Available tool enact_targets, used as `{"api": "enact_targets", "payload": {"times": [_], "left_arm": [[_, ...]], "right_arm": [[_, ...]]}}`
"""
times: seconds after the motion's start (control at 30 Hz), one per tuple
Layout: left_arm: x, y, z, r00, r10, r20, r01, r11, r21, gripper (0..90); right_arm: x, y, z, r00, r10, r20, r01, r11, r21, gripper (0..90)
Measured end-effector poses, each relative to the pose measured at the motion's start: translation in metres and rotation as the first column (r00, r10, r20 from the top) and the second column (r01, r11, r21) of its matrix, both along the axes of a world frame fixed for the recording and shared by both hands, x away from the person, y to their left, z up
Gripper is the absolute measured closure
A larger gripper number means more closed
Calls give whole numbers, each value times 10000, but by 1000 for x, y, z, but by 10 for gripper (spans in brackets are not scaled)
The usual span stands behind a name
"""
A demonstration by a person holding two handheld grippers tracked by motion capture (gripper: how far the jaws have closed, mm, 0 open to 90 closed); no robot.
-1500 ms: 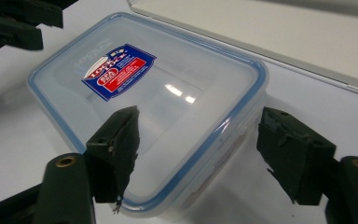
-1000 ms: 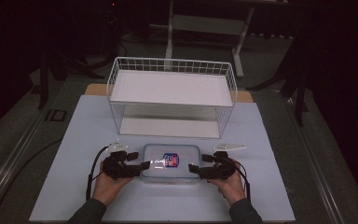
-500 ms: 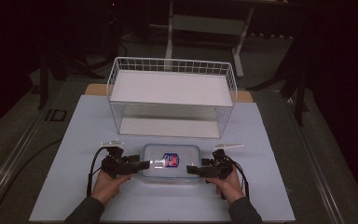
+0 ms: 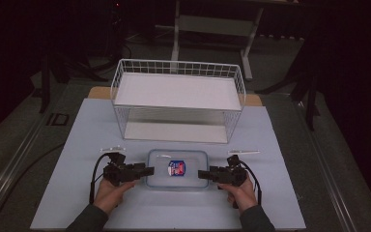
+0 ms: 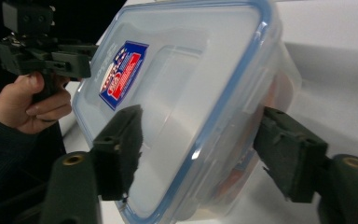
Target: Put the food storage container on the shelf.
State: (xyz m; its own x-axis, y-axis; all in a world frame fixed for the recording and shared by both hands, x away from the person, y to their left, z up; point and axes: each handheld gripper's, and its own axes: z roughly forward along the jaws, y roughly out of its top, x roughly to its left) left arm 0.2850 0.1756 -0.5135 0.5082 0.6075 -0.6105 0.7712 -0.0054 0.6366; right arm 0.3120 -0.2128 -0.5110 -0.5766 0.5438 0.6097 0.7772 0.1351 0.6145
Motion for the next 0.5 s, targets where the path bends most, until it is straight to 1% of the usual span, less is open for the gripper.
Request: {"api": "enact_targets", "payload": {"times": [0.07, 0.13, 0.2, 0.23, 0.27, 0.4, 0.5], "left_arm": [[-2, 0, 0, 10000, -1, -5, 1, 10000, -41, 441], [-6, 1, 2, 10000, -42, -9, 42, 10000, -17, 447], [-9, 1, 2, 9997, -157, -163, 155, 9998, -127, 451], [-11, 1, 0, 9989, -331, -338, 321, 9990, -319, 452], [-12, 0, 0, 9991, -329, -266, 321, 9990, -311, 456], [-16, -2, 3, 9992, -355, -186, 354, 9993, -82, 455], [-18, -3, 5, 9993, -335, -173, 335, 9994, -12, 457]], "right_arm": [[-2, -1, 1, 10000, -3, 6, 3, 10000, 34, 371], [-6, -3, 3, 9999, 0, 119, -1, 10000, 85, 408], [-9, -5, 4, 9999, 15, 158, -17, 9999, 151, 439], [-10, -6, 5, 9998, 38, 169, -41, 9998, 199, 457], [-12, -8, 6, 9997, 77, 221, -83, 9996, 252, 475], [-17, -8, 8, 9992, 119, 385, -125, 9998, 143, 481], [-20, -8, 8, 9993, 56, 375, -61, 9999, 131, 484]]}}
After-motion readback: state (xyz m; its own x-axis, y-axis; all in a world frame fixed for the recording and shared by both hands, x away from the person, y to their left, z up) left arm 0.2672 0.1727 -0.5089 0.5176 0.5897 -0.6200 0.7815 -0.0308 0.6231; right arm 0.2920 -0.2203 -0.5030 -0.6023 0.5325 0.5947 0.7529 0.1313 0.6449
